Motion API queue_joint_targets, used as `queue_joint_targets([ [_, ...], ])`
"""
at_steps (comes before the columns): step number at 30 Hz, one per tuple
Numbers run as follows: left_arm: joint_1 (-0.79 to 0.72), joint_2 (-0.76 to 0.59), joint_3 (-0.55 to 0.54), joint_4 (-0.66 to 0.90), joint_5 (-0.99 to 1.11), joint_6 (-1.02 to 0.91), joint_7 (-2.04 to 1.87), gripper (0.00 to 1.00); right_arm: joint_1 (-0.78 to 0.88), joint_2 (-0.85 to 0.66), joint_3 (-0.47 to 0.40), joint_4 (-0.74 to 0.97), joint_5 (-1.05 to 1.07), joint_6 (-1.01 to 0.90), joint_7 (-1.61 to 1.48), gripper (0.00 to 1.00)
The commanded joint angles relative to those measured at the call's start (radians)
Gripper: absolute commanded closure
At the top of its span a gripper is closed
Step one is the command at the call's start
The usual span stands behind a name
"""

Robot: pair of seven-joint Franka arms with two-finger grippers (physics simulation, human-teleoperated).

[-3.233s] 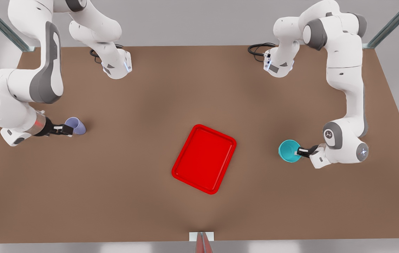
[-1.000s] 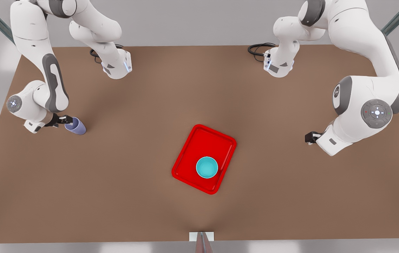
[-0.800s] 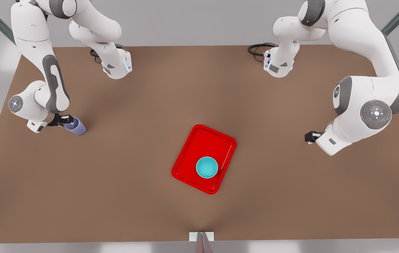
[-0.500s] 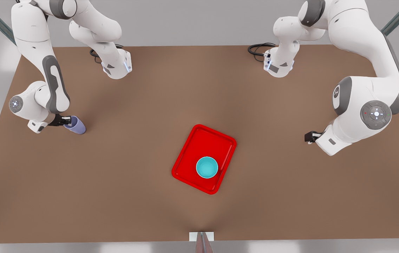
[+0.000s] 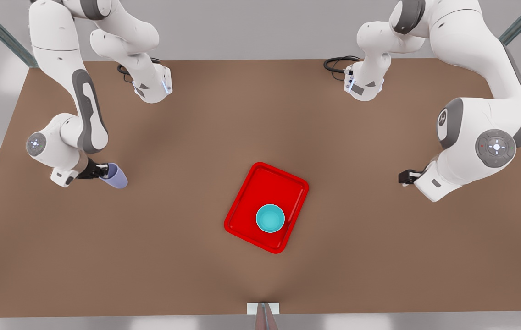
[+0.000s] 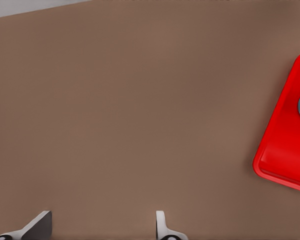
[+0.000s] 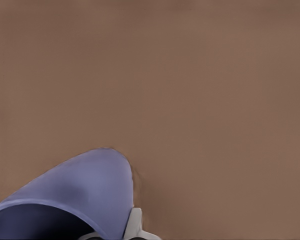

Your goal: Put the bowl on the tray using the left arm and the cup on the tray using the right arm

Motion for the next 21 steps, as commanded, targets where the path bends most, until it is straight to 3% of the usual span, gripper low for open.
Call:
queue_joint_targets([
  [1,0.000,0.000,0.000,0.000,-0.002,0.000,0.000,0.00,0.005,-0.001,0.000,0.007,-0.011,-0.003,0.023,0.79],
  [5,0.000,0.000,0.002,-0.002,-0.002,0.000,-0.002,0.00,0.017,-0.002,0.081,0.077,-0.011,-0.069,0.178,0.79],
  [10,0.001,0.006,0.005,-0.003,-0.002,0.000,-0.003,0.00,0.019,-0.011,0.302,0.106,-0.014,-0.065,0.534,0.79],
  [12,0.000,0.006,0.005,-0.008,-0.002,0.000,-0.003,0.00,0.022,-0.008,0.347,0.125,-0.017,-0.063,0.623,0.79],
  [21,0.003,0.011,0.006,-0.009,-0.002,0.002,-0.003,0.00,0.349,0.177,0.362,0.378,-0.032,-0.062,1.186,0.79],
])
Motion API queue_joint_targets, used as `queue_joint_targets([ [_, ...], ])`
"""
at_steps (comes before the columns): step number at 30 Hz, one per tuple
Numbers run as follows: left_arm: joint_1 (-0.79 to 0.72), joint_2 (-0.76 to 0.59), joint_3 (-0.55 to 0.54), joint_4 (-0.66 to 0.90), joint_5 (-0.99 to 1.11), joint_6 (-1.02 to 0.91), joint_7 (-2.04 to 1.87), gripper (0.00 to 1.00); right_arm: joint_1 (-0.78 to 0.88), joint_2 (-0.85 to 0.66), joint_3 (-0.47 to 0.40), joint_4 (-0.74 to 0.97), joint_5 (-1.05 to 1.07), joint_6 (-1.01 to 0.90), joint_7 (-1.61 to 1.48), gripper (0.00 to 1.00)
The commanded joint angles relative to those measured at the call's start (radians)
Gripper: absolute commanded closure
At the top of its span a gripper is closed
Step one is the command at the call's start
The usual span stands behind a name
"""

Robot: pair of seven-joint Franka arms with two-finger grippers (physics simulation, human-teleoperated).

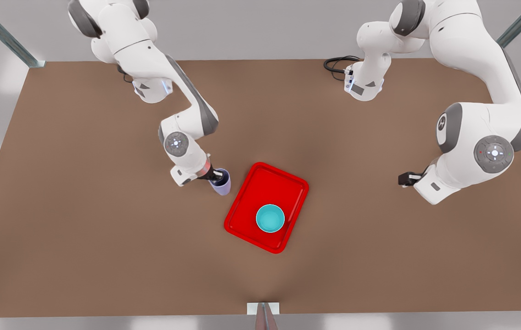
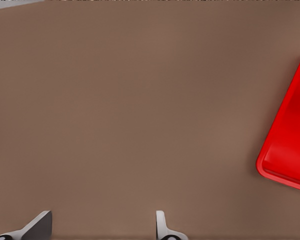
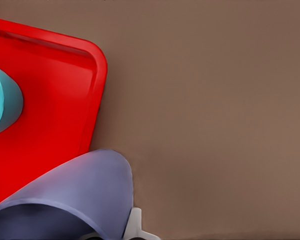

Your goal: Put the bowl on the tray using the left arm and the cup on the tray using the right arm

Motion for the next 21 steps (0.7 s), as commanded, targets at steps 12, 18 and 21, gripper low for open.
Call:
queue_joint_targets([
  [12,0.001,0.018,0.021,0.002,0.000,0.005,0.005,0.00,0.159,0.217,0.046,0.257,-0.041,0.000,0.346,0.79],
  [18,0.001,0.021,0.021,0.002,0.000,0.005,0.003,0.00,0.186,0.256,0.046,0.254,-0.047,0.006,0.365,0.21],
  [21,0.000,0.021,0.021,0.002,0.002,0.005,0.002,0.00,0.186,0.262,0.046,0.257,-0.047,0.006,0.371,0.00],
])
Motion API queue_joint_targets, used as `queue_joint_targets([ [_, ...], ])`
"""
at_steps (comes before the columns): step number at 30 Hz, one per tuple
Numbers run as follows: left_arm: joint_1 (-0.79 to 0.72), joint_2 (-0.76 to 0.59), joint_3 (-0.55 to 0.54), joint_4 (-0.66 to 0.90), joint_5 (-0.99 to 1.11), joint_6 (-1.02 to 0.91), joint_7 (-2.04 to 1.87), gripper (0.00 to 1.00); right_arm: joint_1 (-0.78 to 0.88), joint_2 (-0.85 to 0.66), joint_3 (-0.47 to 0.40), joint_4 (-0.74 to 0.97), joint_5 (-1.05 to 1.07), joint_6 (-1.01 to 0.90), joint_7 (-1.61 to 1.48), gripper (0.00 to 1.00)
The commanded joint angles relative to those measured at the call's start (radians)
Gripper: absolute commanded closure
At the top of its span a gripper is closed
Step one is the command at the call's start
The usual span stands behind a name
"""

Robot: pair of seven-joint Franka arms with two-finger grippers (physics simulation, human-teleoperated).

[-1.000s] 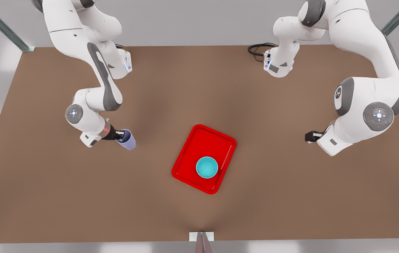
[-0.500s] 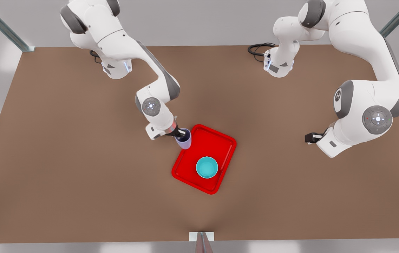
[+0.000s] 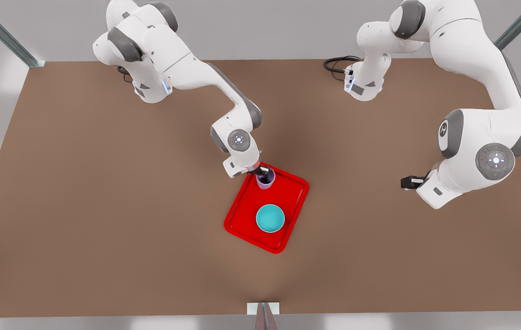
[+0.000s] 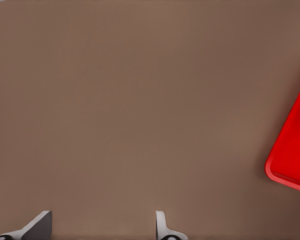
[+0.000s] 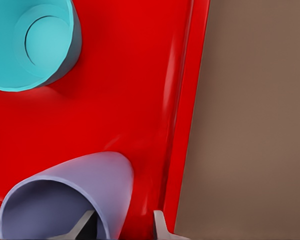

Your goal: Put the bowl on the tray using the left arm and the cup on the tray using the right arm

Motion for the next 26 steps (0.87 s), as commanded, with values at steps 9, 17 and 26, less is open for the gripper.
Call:
queue_joint_targets([
  [9,0.000,-0.011,0.000,0.008,0.002,-0.003,0.006,0.00,-0.003,-0.009,-0.008,-0.002,-0.006,-0.006,-0.012,0.00],
  [17,-0.003,-0.014,-0.002,0.009,0.009,0.000,-0.005,0.00,-0.294,-0.441,-0.023,-0.091,-0.006,-0.331,-0.299,0.00],
  [26,-0.003,-0.013,-0.002,0.009,0.009,0.000,-0.008,0.00,-0.574,-0.478,-0.270,0.101,-0.040,-0.695,-0.882,0.00],
])
